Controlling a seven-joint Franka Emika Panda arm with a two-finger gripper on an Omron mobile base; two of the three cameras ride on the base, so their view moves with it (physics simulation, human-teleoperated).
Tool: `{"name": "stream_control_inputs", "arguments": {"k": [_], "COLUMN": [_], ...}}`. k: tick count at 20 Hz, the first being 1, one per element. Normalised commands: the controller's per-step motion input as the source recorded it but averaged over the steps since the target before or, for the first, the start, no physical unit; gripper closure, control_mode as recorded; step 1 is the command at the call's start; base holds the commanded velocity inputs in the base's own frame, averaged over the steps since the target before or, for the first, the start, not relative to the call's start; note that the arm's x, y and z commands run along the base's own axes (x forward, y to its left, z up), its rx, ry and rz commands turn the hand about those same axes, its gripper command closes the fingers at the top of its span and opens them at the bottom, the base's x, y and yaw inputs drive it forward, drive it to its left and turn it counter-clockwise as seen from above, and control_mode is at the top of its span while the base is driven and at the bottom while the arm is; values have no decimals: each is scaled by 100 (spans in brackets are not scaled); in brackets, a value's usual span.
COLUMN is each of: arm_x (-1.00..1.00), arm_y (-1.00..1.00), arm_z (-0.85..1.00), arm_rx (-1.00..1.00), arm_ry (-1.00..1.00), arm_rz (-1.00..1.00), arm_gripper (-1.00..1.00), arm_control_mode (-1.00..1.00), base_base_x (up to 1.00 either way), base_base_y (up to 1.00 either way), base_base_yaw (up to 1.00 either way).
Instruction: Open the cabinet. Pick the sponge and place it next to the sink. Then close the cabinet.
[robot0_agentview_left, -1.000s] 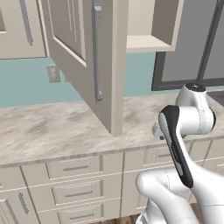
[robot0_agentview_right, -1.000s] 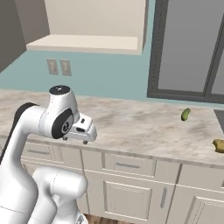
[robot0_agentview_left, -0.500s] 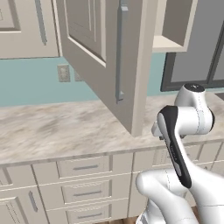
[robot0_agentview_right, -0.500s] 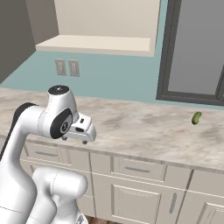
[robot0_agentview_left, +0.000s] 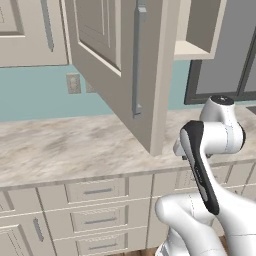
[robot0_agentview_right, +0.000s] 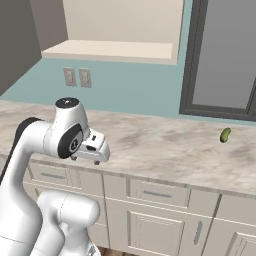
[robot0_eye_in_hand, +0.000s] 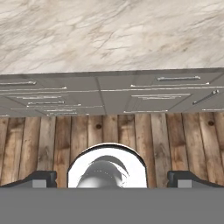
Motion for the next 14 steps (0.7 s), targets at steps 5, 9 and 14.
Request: {"name": "stream_control_inputs", "arguments": {"k": [5, 9, 14], "arm_x": [0, 0, 0], "arm_y": [0, 0, 0], "arm_z": [0, 0, 0], "arm_rx": [0, 0, 0], "arm_ry": [0, 0, 0], "arm_rz": [0, 0, 0], "arm_gripper": [-100, -100, -100], "arm_control_mode": [-100, -100, -100], "base_base_x": [0, 0, 0], "base_base_y": [0, 0, 0], "base_base_yaw": [0, 0, 0]}}
